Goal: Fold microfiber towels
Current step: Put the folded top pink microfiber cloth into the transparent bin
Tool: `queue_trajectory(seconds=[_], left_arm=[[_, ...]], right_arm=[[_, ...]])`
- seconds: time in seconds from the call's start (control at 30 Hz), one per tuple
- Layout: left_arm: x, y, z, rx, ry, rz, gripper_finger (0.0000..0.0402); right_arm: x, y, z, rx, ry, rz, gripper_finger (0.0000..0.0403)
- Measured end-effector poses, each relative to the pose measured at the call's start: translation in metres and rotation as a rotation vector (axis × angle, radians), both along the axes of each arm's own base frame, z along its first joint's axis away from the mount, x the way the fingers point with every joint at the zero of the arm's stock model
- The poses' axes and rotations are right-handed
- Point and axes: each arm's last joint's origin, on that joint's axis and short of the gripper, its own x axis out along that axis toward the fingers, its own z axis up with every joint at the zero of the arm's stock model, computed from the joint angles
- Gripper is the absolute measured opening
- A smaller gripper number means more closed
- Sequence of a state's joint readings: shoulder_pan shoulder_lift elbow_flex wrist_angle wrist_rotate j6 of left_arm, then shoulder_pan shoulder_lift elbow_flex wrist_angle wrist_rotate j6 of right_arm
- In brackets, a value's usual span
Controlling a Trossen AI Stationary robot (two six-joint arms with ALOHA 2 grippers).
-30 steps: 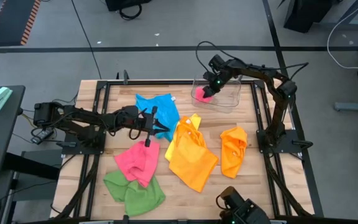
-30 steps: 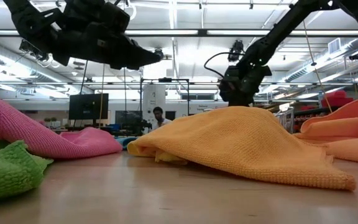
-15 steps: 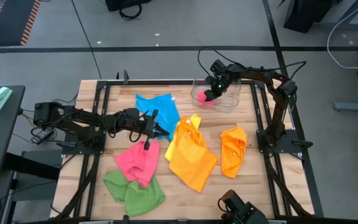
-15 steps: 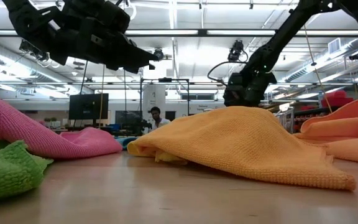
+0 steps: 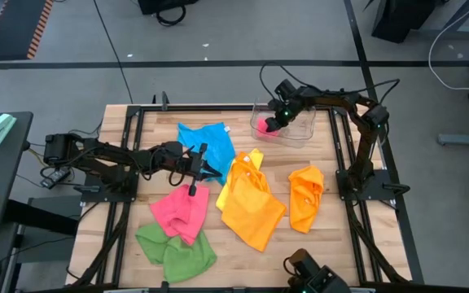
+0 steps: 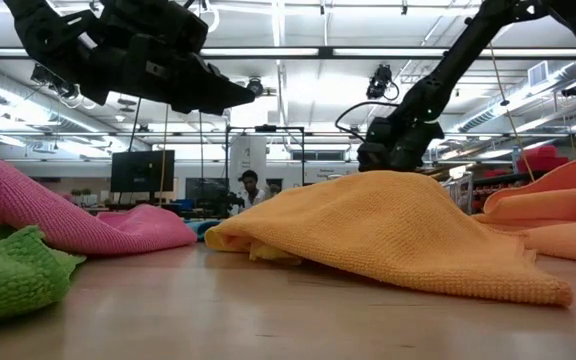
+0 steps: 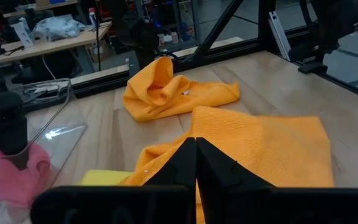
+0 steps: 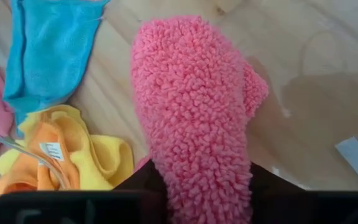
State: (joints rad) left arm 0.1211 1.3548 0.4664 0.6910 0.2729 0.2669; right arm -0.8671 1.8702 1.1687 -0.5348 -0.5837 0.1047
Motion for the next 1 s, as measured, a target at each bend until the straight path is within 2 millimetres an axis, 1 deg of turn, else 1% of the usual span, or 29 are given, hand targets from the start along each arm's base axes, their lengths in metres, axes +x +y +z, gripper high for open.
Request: queue_trajectory(seconds=[0.1,0.3,0.5,0.6,0.73,0.83,1.0], left_arm=[[0.000,0.000,0.000,0.011,-0.002,-0.002,0.0017],[0.000,0.000,0.000,0.007,-0.001,-0.001,0.0029],[0.000,0.000,-0.001,0.005,0.009,-0.001,0.0018],[0.000,0.000,-0.002,0.005,0.016,-0.001,0.0013],[0.000,0.000,-0.002,0.005,0.019,-0.001,0.0012],[-0.001,0.000,-0.003,0.003,0.034,-0.002,0.0019],[-0.001,0.000,-0.004,0.003,0.038,-0.002,0.0029]], right_arm=[[0.003,0.002,0.000,-0.032,0.022,0.009,0.0125],[0.013,0.004,0.000,-0.156,0.047,0.030,0.0164],[0.013,0.001,0.003,-0.198,0.082,0.029,0.0202],[0.013,-0.001,0.008,-0.199,0.082,0.035,0.0216],[0.016,-0.004,0.015,-0.210,0.056,0.041,0.0228],[0.016,-0.005,0.017,-0.222,0.065,0.030,0.0232],[0.012,-0.009,0.016,-0.274,0.167,-0.069,0.0230]])
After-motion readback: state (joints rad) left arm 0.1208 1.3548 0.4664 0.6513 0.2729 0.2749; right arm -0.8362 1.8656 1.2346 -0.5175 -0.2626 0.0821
